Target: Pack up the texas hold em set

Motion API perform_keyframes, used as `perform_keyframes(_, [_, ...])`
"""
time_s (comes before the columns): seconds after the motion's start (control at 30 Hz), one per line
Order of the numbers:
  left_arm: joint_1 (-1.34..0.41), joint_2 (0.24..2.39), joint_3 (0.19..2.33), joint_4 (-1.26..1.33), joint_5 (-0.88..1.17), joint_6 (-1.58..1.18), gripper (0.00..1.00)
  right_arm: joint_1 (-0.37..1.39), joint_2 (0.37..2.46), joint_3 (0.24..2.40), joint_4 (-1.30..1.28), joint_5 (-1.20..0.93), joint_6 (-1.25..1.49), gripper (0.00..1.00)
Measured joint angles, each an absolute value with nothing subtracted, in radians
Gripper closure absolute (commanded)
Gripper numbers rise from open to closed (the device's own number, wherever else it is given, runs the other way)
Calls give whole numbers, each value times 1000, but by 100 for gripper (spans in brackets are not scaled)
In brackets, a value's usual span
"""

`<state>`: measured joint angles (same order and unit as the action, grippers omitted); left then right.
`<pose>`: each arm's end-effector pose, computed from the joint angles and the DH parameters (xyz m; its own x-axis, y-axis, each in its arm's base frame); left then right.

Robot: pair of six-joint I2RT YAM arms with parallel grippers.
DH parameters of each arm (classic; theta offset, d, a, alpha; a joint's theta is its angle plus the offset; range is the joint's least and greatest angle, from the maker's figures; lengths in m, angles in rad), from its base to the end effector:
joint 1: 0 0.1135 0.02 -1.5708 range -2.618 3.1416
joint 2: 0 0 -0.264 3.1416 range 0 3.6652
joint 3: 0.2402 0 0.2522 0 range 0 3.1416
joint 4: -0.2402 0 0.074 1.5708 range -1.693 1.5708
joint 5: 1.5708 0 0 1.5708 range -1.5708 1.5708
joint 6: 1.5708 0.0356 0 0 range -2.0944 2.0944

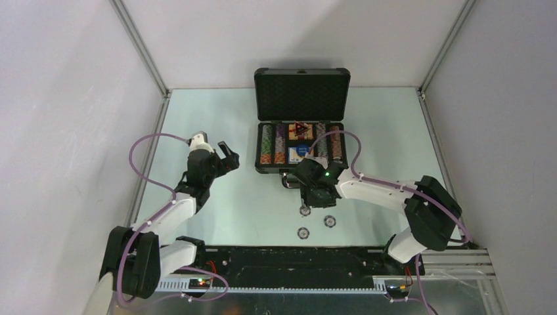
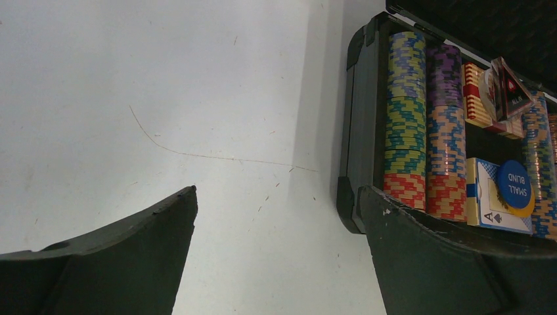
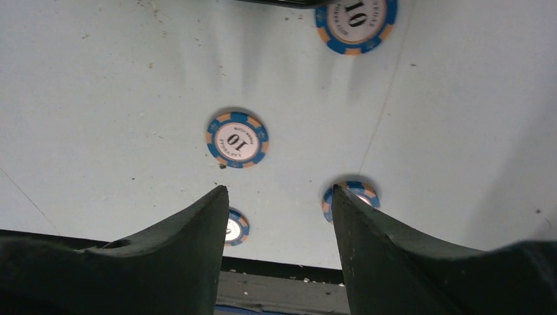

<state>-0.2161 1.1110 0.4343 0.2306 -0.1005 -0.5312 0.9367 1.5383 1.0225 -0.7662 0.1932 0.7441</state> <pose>0.2255 -0.0459 0.1962 -0.4266 -0.4223 -0.7998 -0.1057 0.9015 -0.4197 0.1744 0.2257 0.2043 -0.9314 -0.1445 -0.3342 -0.1732 0.9832 0.0575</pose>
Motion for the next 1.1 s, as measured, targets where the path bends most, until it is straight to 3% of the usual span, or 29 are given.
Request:
perform_keyframes(0.43, [-216, 1111, 434, 231, -101, -531, 2, 958, 1730, 1066, -684, 157, 743, 35])
perform_keyframes(1.1, [-216, 1111, 434, 231, -101, -531, 2, 989, 1785, 1121, -692, 172, 738, 40])
